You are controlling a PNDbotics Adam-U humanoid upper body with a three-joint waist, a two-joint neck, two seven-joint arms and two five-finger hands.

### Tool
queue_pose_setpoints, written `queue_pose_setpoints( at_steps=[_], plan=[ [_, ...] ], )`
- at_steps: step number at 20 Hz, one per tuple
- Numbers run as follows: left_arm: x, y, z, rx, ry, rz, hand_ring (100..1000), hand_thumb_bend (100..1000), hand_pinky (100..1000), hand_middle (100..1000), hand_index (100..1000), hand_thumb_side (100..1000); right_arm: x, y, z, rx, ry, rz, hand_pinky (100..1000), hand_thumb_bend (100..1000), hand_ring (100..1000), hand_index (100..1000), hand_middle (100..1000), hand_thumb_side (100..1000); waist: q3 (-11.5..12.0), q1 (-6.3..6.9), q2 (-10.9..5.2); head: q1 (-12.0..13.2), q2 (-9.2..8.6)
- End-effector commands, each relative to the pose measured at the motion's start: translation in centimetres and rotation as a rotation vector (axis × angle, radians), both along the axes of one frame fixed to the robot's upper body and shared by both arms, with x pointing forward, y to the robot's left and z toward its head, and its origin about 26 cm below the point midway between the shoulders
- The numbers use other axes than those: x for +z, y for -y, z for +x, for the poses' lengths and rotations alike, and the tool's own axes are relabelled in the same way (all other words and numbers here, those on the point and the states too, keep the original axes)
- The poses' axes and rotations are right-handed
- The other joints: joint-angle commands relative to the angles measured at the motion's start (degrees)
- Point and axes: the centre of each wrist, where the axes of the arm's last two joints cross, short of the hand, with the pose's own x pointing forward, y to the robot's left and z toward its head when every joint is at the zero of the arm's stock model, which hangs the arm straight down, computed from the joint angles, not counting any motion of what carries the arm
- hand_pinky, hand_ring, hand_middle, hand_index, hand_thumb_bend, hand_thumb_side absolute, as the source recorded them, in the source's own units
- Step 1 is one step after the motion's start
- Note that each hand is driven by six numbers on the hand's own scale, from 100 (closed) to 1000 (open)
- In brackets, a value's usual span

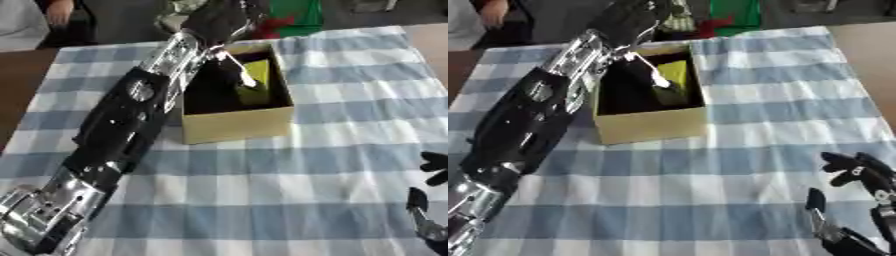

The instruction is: Pick up objects on the table and place them in the box.

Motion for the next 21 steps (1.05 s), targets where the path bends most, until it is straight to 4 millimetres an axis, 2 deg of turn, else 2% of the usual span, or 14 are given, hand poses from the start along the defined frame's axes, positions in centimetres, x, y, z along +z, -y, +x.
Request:
queue_pose_setpoints(
  at_steps=[1,3,4,5,6,7,8,9,14,16,21],
  plan=[
    [2.4,-0.6,-1.0,-0.023,0.101,-0.104,827,746,883,757,872,430,0.4,0.2,-0.2,0.0,0.014,0.0,922,100,578,850,642,297,0.3,-0.53,-1.13,-0.58,0.03],
    [3.3,-0.8,-1.7,-0.037,0.15,-0.185,797,646,884,721,840,430,0.4,0.3,-0.2,-0.009,0.018,0.007,922,100,577,850,642,301,0.83,-0.75,-1.27,-1.16,0.34],
    [3.6,-0.9,-2.1,-0.048,0.173,-0.225,794,632,884,717,837,430,0.4,0.4,-0.2,-0.012,0.021,0.011,922,100,577,850,642,302,1.09,-0.84,-1.34,-1.42,0.49],
    [4.1,-1.1,-2.5,-0.059,0.2,-0.266,773,534,884,693,823,418,0.5,0.5,-0.2,-0.016,0.025,0.016,922,100,576,849,643,307,1.49,-0.95,-1.52,-1.76,0.86],
    [4.5,-1.3,-2.9,-0.071,0.227,-0.304,769,516,885,690,823,422,0.5,0.6,-0.2,-0.02,0.029,0.02,921,100,577,849,643,307,1.89,-1.05,-1.68,-2.11,1.18],
    [4.9,-1.6,-3.3,-0.079,0.252,-0.341,753,351,885,673,819,539,0.5,0.8,-0.2,-0.025,0.032,0.022,920,100,578,848,644,340,2.36,-1.17,-1.87,-2.49,1.56],
    [5.3,-2.0,-3.7,-0.087,0.277,-0.376,749,124,886,669,821,830,0.5,1.0,-0.2,-0.03,0.036,0.024,918,100,579,847,644,414,2.85,-1.29,-2.09,-2.83,1.97],
    [5.6,-2.4,-4.0,-0.095,0.303,-0.403,748,398,888,669,823,427,0.5,1.2,-0.2,-0.036,0.039,0.024,917,100,580,846,645,317,3.37,-1.39,-2.35,-3.21,2.38],
    [6.9,-5.7,-6.2,-0.123,0.44,-0.486,750,365,891,678,829,368,0.5,2.1,-0.4,-0.068,0.065,0.036,912,100,584,841,647,338,5.69,-2.11,-3.52,-5.46,4.11],
    [6.7,-7.0,-7.0,-0.132,0.482,-0.505,748,356,893,675,826,370,0.5,2.5,-0.5,-0.078,0.076,0.042,911,100,585,840,648,345,6.48,-2.46,-3.87,-6.21,4.68],
    [6.2,-8.5,-9.3,-0.151,0.569,-0.598,747,387,895,674,826,378,0.7,3.0,-0.5,-0.09,0.099,0.062,909,100,588,841,655,369,8.44,-3.49,-4.78,-7.61,5.56]
  ],
)
